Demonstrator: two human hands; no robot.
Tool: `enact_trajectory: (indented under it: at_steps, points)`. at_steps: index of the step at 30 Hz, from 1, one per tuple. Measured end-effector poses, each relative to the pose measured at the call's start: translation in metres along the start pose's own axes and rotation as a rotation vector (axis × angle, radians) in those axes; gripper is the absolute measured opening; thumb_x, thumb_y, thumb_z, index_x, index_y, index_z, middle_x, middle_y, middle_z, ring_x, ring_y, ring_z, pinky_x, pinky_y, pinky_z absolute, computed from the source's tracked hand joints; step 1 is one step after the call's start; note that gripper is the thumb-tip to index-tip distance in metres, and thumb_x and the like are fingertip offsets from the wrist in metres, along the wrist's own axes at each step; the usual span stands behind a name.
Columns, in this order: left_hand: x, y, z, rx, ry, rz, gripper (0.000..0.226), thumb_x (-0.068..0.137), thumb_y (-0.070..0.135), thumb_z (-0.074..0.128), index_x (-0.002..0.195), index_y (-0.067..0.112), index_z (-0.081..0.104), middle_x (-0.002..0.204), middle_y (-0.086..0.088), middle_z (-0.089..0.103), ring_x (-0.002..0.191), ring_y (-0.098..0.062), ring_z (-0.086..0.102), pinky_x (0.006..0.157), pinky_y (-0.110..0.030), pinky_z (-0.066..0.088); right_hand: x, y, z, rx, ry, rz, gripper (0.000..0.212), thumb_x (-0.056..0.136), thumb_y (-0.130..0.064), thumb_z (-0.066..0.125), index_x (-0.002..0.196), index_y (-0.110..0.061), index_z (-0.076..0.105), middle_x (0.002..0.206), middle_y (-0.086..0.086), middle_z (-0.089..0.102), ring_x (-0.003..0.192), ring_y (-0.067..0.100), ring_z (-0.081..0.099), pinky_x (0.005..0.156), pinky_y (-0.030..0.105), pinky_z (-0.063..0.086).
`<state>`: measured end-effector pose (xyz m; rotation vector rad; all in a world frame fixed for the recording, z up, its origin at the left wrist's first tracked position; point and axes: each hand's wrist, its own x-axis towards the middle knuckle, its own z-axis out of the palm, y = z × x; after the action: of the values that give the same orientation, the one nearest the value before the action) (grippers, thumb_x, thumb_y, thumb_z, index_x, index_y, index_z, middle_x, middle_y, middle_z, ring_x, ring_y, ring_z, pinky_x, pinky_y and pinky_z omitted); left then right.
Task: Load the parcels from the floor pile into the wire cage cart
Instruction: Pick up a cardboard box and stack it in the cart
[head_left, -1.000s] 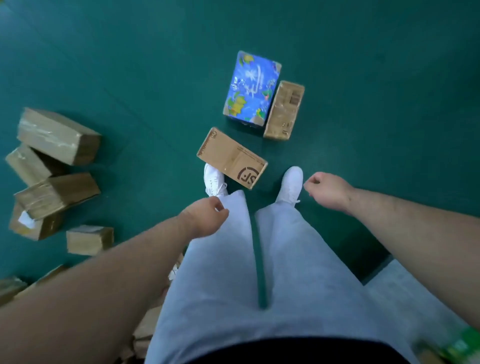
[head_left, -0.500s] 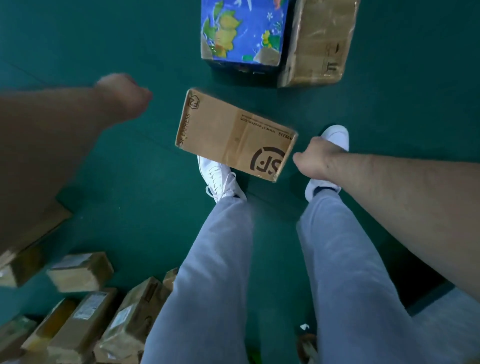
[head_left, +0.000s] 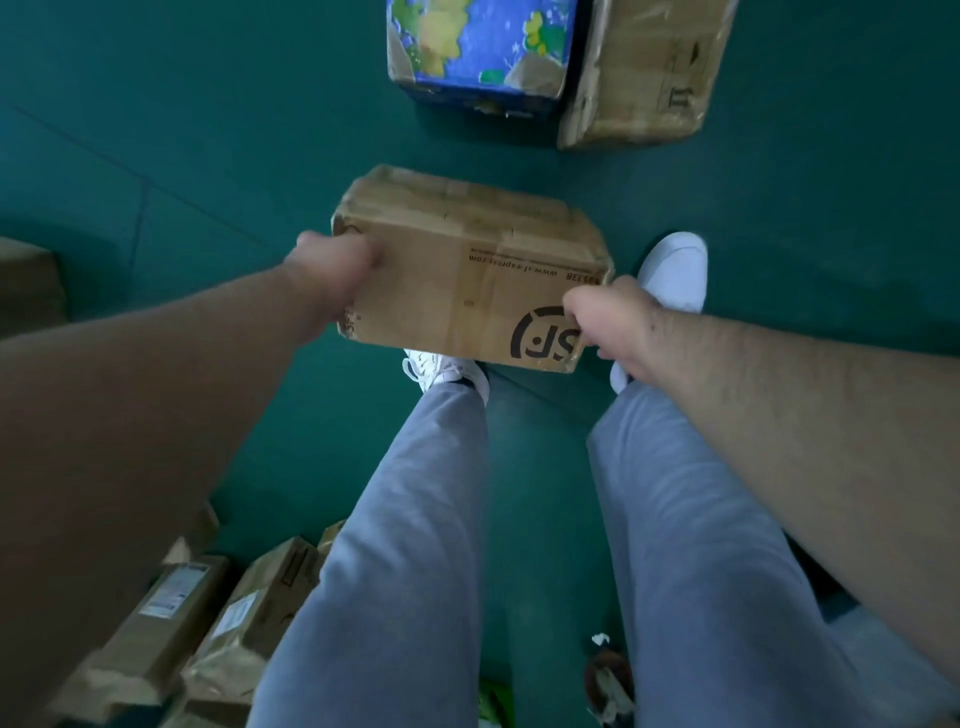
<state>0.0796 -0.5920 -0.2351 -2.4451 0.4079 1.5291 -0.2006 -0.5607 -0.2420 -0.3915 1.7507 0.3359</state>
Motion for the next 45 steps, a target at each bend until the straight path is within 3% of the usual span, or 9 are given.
enact_trajectory:
  at_steps: [9, 15, 18, 20, 24, 29, 33, 40, 45]
  points:
    - [-0.181, 0.004, -0.080, 0.209, 0.066, 0.095, 0.054, 0.090, 0.038, 0.064, 0.136, 0.014, 0.047, 0.118, -0.007, 0.058, 0.107, -0.029, 0.057, 0.093, -0.041, 0.047, -0.164, -0.005, -0.084, -0.148, -0.087, -0.131, 0.019, 0.073, -0.022, 0.059, 0.091, -0.017, 0.057, 0.078, 0.002, 0.057, 0.077, 0.020, 0.053, 0.069, 0.033, 0.042]
    - [-0.363, 0.029, -0.102, -0.134, 0.050, 0.158, 0.056, 0.080, 0.040, 0.066, 0.128, 0.015, 0.054, 0.119, -0.007, 0.065, 0.104, -0.027, 0.066, 0.097, -0.044, 0.055, -0.296, 0.003, -0.193, 0.045, -0.080, -0.241, 0.063, 0.055, -0.026, 0.061, 0.115, -0.008, 0.058, 0.105, 0.011, 0.069, 0.095, 0.026, 0.070, 0.082, 0.041, 0.061]
    - [-0.439, 0.041, -0.107, -0.368, -0.003, 0.228, 0.023, 0.091, 0.034, 0.064, 0.106, 0.017, 0.066, 0.100, -0.005, 0.068, 0.082, -0.021, 0.065, 0.082, -0.036, 0.054, -0.361, 0.012, -0.249, 0.198, -0.107, -0.295, 0.040, 0.063, -0.021, 0.056, 0.100, -0.007, 0.061, 0.092, 0.013, 0.065, 0.080, 0.024, 0.068, 0.087, 0.040, 0.059]
    - [-0.483, 0.052, -0.106, -0.522, -0.098, 0.298, 0.015, 0.094, 0.031, 0.059, 0.098, 0.020, 0.069, 0.092, -0.004, 0.067, 0.064, -0.017, 0.059, 0.065, -0.031, 0.048, -0.401, 0.021, -0.283, 0.250, -0.100, -0.332, 0.029, 0.066, -0.027, 0.054, 0.093, -0.016, 0.060, 0.084, 0.013, 0.058, 0.067, 0.020, 0.055, 0.070, 0.034, 0.047]
    - [-0.553, 0.074, -0.102, -0.620, -0.270, 0.440, 0.018, 0.095, 0.034, 0.057, 0.101, 0.027, 0.073, 0.098, -0.004, 0.064, 0.072, -0.016, 0.056, 0.052, -0.024, 0.043, -0.444, 0.052, -0.321, 0.436, 0.034, -0.394, 0.037, 0.071, -0.040, 0.062, 0.097, -0.014, 0.069, 0.076, 0.005, 0.068, 0.073, 0.021, 0.058, 0.068, 0.033, 0.040]
    - [-0.629, 0.109, -0.091, -0.358, -0.447, 0.750, 0.033, 0.102, 0.032, 0.047, 0.128, 0.030, 0.068, 0.113, 0.004, 0.075, 0.086, -0.012, 0.068, 0.073, -0.027, 0.046, -0.508, 0.109, -0.347, 0.728, 0.123, -0.489, 0.028, 0.093, -0.035, 0.059, 0.105, -0.013, 0.073, 0.088, 0.010, 0.076, 0.080, 0.025, 0.069, 0.064, 0.032, 0.051]
    - [-0.676, 0.138, -0.070, -0.154, -0.500, 0.911, 0.037, 0.102, 0.031, 0.043, 0.106, 0.016, 0.076, 0.102, 0.000, 0.077, 0.097, -0.018, 0.065, 0.092, -0.036, 0.043, -0.551, 0.173, -0.351, 1.122, 0.288, -0.526, 0.035, 0.094, -0.045, 0.051, 0.081, -0.021, 0.072, 0.081, 0.000, 0.073, 0.073, 0.019, 0.060, 0.069, 0.033, 0.041]
    - [-0.762, 0.137, 0.045, 0.227, -0.724, 1.105, 0.027, 0.101, 0.030, 0.049, 0.107, 0.023, 0.074, 0.097, 0.005, 0.072, 0.076, -0.016, 0.064, 0.071, -0.031, 0.045, -0.603, 0.339, -0.299, 1.802, 0.506, -0.487, 0.037, 0.098, -0.045, 0.045, 0.070, -0.024, 0.059, 0.067, -0.007, 0.057, 0.058, 0.010, 0.050, 0.058, 0.029, 0.035]
    - [-0.817, 0.064, 0.149, 0.598, -0.854, 1.136, 0.043, 0.098, 0.040, 0.056, 0.138, 0.023, 0.058, 0.126, -0.004, 0.071, 0.108, -0.019, 0.068, 0.079, -0.032, 0.050, -0.636, 0.462, -0.234, 2.063, 0.625, -0.456, 0.034, 0.096, -0.058, 0.050, 0.099, -0.034, 0.073, 0.108, -0.001, 0.067, 0.099, 0.023, 0.057, 0.082, 0.040, 0.044]
